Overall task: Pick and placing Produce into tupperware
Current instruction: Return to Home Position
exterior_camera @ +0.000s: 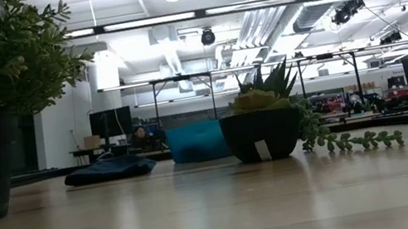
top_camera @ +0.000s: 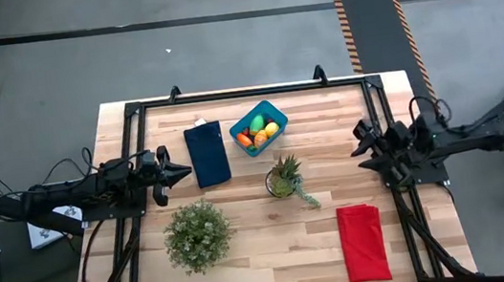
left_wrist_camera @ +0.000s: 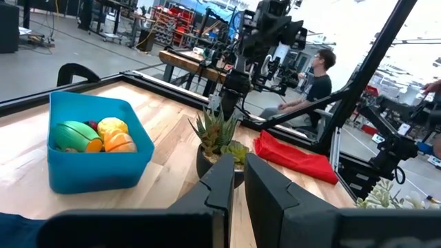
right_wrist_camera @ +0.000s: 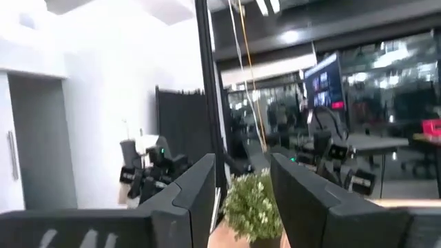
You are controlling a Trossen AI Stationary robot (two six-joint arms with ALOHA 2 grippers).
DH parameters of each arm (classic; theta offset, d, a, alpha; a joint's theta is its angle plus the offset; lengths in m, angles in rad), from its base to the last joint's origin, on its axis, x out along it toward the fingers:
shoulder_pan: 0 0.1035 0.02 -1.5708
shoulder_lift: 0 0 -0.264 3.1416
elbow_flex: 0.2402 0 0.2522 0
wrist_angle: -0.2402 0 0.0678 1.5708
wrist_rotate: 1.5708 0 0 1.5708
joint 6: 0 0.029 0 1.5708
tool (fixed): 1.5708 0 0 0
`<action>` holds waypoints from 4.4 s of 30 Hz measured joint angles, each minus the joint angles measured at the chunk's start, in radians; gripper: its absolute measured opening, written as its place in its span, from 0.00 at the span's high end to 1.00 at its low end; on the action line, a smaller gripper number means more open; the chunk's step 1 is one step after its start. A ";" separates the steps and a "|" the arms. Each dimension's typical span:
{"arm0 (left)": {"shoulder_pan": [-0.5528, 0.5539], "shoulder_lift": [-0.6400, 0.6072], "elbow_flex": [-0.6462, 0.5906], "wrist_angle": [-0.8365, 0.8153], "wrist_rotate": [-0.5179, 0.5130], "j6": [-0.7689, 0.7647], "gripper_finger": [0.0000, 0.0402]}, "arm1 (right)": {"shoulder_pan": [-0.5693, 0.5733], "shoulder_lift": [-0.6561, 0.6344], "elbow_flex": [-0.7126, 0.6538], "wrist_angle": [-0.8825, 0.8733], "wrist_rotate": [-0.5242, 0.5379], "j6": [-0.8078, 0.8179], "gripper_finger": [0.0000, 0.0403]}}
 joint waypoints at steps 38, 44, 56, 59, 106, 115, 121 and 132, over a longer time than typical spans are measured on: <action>0.000 0.000 0.000 0.000 0.000 0.000 0.94 | 0.000 -0.008 -0.211 -0.334 0.206 0.026 0.67; 0.000 0.000 0.000 0.000 0.000 0.000 0.94 | 0.000 -0.001 -0.211 -0.357 0.209 0.248 0.67; 0.000 0.000 0.000 0.000 0.000 0.000 0.94 | 0.000 0.004 -0.212 -0.357 0.210 0.284 0.67; 0.000 0.000 0.000 0.000 0.000 0.000 0.94 | 0.000 0.004 -0.212 -0.357 0.210 0.283 0.67; 0.000 0.000 0.000 0.000 0.000 0.000 0.94 | 0.000 0.004 -0.212 -0.357 0.210 0.282 0.67; 0.000 0.000 0.000 0.000 0.000 0.000 0.94 | 0.000 0.004 -0.212 -0.357 0.210 0.281 0.67; 0.000 0.000 0.000 0.000 0.000 0.000 0.94 | 0.000 0.004 -0.212 -0.357 0.210 0.281 0.67; 0.000 0.000 0.000 0.000 0.000 0.000 0.94 | 0.000 0.003 -0.212 -0.357 0.210 0.281 0.67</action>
